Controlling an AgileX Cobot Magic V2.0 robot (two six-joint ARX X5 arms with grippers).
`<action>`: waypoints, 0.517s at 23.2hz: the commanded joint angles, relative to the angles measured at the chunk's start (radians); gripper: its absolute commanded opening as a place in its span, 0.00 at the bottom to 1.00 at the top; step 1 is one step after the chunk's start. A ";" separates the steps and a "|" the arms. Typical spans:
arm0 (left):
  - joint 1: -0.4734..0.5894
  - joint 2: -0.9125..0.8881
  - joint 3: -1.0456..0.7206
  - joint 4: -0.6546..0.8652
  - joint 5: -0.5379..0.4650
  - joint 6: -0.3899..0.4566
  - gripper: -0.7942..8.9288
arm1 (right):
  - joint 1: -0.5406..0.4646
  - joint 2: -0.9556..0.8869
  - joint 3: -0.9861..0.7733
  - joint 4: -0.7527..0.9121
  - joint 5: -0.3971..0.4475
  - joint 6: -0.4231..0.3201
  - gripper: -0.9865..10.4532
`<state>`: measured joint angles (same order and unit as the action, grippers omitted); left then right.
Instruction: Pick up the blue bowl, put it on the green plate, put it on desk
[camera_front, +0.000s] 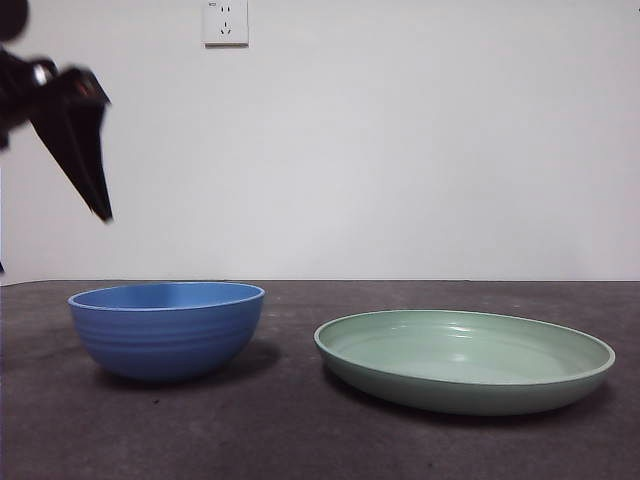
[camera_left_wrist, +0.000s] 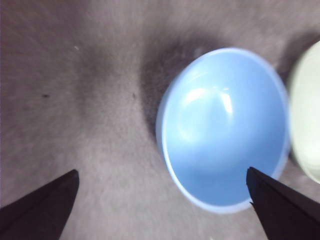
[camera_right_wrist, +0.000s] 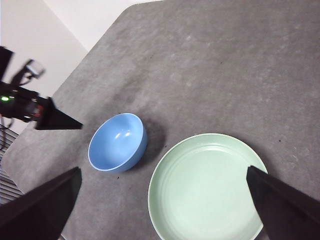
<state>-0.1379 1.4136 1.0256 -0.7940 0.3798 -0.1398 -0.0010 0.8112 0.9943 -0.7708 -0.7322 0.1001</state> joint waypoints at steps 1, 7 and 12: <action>-0.020 0.079 0.020 0.051 -0.006 0.016 0.75 | 0.001 0.004 0.018 0.008 0.000 -0.011 0.61; -0.051 0.201 0.020 0.129 -0.007 -0.007 0.64 | 0.000 0.004 0.018 0.011 0.000 -0.011 0.61; -0.052 0.239 0.020 0.121 -0.025 -0.011 0.33 | 0.000 0.004 0.018 0.011 0.000 -0.012 0.61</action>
<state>-0.1864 1.6344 1.0256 -0.6758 0.3614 -0.1474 -0.0010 0.8112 0.9943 -0.7696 -0.7322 0.1001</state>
